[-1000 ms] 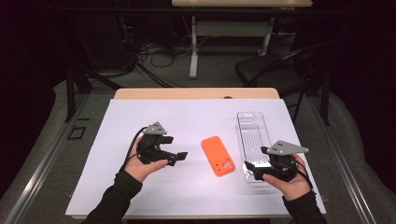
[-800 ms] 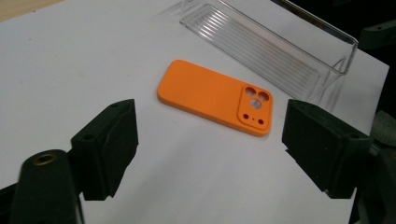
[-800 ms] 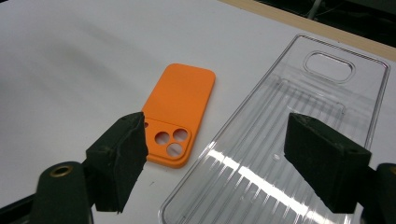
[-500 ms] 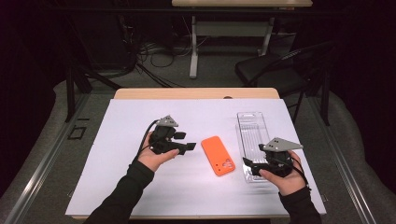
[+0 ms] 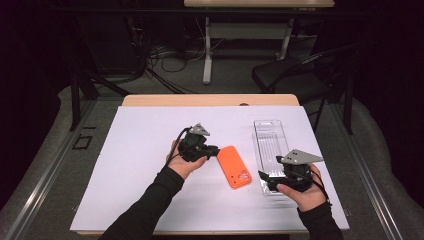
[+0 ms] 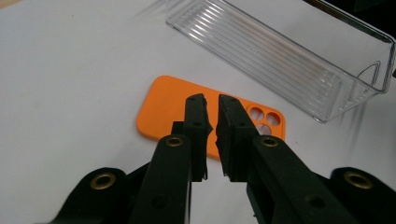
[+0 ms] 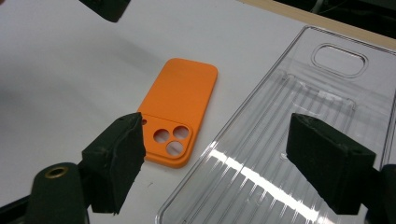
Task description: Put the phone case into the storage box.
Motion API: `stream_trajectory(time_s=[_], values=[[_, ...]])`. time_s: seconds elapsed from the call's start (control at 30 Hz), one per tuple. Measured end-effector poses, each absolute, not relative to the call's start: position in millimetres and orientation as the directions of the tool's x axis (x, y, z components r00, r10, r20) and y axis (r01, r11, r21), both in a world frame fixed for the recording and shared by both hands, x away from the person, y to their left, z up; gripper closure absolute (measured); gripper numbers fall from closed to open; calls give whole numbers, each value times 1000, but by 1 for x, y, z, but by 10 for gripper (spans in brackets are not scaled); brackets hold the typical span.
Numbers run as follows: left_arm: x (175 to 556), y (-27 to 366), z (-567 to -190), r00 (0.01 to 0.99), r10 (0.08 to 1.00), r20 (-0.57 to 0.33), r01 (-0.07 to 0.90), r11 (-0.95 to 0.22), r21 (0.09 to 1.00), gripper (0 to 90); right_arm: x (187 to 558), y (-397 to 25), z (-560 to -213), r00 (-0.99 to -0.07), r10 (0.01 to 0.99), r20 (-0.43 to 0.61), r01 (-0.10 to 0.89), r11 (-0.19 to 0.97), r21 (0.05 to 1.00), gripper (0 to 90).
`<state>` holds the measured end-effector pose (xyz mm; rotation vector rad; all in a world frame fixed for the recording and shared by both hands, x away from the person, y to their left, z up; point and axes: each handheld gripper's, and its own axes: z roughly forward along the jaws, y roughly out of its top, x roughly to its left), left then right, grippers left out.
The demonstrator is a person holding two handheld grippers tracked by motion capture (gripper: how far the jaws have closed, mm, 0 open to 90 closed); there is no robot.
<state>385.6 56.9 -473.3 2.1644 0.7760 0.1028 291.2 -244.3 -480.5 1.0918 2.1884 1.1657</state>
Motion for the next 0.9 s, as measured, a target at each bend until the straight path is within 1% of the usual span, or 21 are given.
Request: stream_trajectory(time_s=[0.07, 0.13, 0.23, 0.5, 0.53, 0.9], values=[[388, 48, -477, 813, 552, -186, 495, -487, 720, 875, 290, -245, -481, -599, 800, -13, 434, 338, 835, 192], [389, 44, -479, 811, 554, -187, 497, -485, 719, 896, 290, -245, -481, -602, 799, -10, 437, 340, 833, 192], [393, 35, -485, 814, 546, -197, 502, -492, 711, 900, 290, -244, -482, -600, 800, -3, 441, 334, 833, 192], [399, 5, -502, 829, 526, -188, 494, -532, 688, 900, 290, -243, -482, -608, 794, -11, 437, 346, 830, 193], [402, -4, -507, 827, 528, -196, 499, -528, 687, 900, 290, -242, -482, -610, 792, -11, 435, 347, 831, 193], [406, -35, -533, 828, 523, -203, 509, -548, 664, 900, 289, -243, -482, -612, 791, -13, 433, 348, 832, 193]])
